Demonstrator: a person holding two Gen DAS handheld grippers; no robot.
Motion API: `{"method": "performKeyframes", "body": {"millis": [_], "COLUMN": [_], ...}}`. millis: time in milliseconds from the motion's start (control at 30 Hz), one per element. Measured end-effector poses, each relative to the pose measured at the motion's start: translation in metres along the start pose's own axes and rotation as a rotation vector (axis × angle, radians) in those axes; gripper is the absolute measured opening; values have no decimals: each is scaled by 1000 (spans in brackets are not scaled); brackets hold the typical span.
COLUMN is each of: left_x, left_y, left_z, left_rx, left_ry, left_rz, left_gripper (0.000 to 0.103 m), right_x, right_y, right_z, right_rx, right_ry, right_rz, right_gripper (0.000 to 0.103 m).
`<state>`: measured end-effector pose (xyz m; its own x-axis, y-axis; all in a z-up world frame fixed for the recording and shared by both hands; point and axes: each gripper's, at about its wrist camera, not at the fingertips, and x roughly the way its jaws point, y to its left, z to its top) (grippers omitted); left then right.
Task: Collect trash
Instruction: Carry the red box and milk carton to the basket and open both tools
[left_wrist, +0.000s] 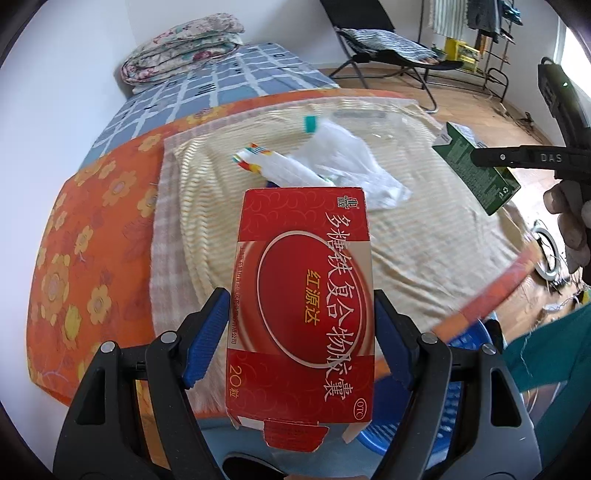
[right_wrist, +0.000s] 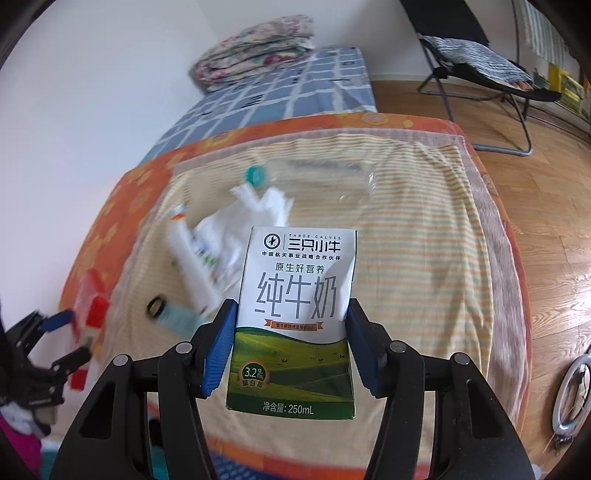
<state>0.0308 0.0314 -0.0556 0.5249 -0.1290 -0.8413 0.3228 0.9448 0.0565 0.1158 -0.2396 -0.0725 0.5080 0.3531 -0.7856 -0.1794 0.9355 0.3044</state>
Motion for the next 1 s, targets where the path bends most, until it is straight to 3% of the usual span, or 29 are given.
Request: {"method": "performKeyframes", "body": {"millis": [200,433,700,1000], "left_x": [-14,-12,8,30], "left_y": [-38,-72,-97,-122], "left_z": [-33,-67,-96,-127], "left_rx": [45,68,83,114], "left_ry": [18,61,146,256], "left_rz": [-22,-58,-97,-160], "left_gripper": [78,78,78,78], "right_x": [-38,-51,-53,-37], "right_y": [26,46,61,63], "right_z": [-50,-101,-149,-183], "right_rx": [-67,-138,-247,-280], "right_ry": [-4,34,77,176], "right_rz": [84,129,108,107], "right_gripper": [57,57,57,57]}}
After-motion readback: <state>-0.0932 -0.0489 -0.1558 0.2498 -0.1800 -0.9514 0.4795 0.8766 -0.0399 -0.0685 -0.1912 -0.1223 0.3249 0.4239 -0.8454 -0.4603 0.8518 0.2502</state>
